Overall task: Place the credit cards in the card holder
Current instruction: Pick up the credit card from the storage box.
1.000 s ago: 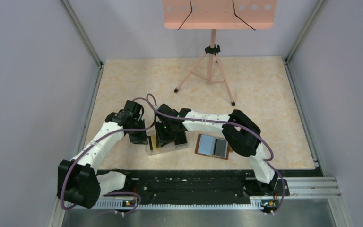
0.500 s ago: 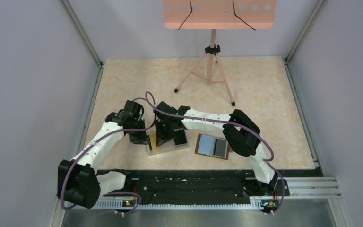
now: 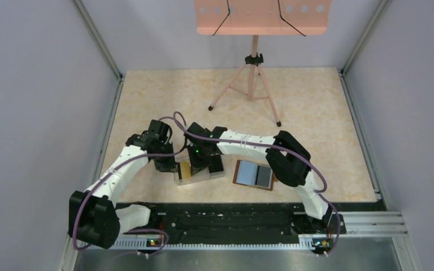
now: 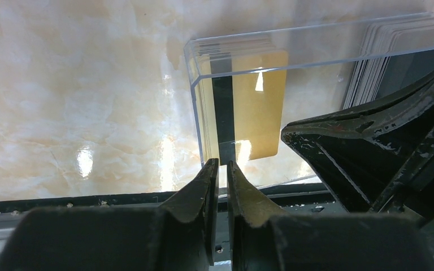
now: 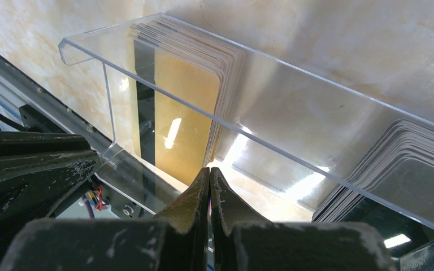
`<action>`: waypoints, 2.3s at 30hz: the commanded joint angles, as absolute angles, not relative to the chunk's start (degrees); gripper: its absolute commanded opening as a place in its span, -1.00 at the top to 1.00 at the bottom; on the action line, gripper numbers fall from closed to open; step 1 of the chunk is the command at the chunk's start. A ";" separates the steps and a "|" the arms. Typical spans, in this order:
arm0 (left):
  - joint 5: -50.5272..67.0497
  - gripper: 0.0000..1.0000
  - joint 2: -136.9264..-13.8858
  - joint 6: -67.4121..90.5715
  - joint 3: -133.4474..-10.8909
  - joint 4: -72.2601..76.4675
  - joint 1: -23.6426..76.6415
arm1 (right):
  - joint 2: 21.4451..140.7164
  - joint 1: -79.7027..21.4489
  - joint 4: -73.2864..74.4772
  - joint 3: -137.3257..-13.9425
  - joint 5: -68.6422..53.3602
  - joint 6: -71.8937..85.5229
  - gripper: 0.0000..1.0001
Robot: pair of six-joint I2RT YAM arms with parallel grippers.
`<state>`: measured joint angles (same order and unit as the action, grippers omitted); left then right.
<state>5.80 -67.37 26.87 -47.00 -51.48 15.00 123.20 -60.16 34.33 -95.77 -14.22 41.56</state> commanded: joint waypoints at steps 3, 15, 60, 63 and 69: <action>7.38 0.67 -67.06 25.98 -47.22 -49.75 14.75 | 122.79 -61.11 33.49 -97.89 -13.71 41.42 0.90; 6.96 0.93 -71.77 26.54 -47.15 -47.20 14.85 | 118.07 -59.36 23.08 -88.76 -16.92 45.35 0.27; 5.90 0.96 -65.58 25.22 -51.54 -53.85 14.85 | 127.14 -62.78 38.88 -106.72 -12.74 41.05 0.57; 5.96 0.96 -65.48 25.20 -51.49 -53.84 14.85 | 127.09 -63.01 39.46 -107.49 -12.39 40.71 0.48; 5.85 0.96 -65.39 25.22 -51.37 -53.81 14.77 | 126.76 -63.34 39.55 -108.28 -12.42 40.22 0.42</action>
